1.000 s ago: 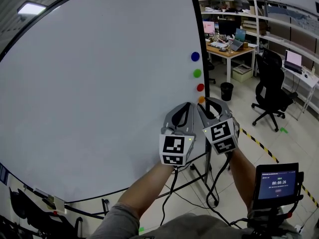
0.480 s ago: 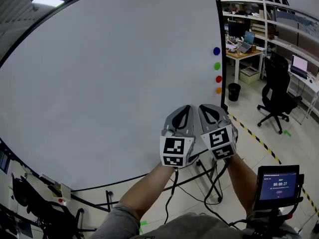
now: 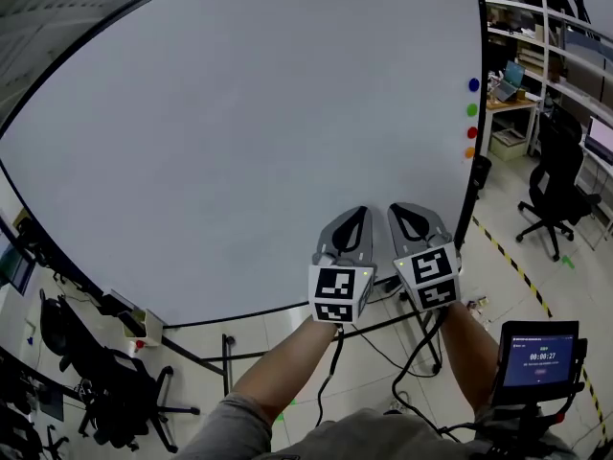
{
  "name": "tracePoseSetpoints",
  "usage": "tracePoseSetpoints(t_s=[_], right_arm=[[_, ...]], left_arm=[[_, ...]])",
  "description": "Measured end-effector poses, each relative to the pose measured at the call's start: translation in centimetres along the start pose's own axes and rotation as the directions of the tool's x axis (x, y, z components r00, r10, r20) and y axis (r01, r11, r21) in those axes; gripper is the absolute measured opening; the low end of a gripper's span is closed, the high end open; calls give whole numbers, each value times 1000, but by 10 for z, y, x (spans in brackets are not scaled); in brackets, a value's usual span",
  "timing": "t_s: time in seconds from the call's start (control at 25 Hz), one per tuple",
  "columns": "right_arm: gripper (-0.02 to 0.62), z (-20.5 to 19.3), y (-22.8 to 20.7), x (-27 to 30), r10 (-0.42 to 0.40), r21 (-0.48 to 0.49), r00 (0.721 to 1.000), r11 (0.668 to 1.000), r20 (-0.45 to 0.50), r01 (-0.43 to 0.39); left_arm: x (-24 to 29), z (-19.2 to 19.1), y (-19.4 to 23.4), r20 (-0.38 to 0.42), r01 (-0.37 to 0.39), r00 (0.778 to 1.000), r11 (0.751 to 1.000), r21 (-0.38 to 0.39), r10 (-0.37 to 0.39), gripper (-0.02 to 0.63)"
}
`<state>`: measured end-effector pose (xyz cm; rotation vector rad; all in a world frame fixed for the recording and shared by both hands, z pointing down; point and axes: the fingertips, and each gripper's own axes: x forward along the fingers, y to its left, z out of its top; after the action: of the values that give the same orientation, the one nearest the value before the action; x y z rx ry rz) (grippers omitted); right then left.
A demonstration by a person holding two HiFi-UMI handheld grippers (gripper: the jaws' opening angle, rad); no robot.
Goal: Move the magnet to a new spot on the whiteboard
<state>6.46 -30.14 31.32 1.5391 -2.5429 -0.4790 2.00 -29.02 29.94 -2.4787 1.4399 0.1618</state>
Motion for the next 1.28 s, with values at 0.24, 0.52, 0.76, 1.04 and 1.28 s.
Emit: tracePoseSetpoints(t_s=[0.24,0.52,0.76,1.04,1.28], right_arm=[[7,6,78,-11,60,32,998,998,-22,-59],[7,-8,116,-17,133,71,990,989,-55,-129],[8,-22,142,-41,191,123,980,975,-62,-183],[6,-45,131,-53,220,164,972,965,-84,-205],[6,-50,135,-54,231,167,969,962,-90,-214]], left_arm=[[-72,-12,29,-32,-39,999,998,-39,38,-3],[-105,-36,33,-94,-64,994,993,-96,55,-3],[-134,-59,23,-133,-92,988,987,-133,74,-3],[-129,-74,3,-167,-106,983,982,-154,80,-3],[-132,-77,3,-171,-110,982,981,-160,83,-3]])
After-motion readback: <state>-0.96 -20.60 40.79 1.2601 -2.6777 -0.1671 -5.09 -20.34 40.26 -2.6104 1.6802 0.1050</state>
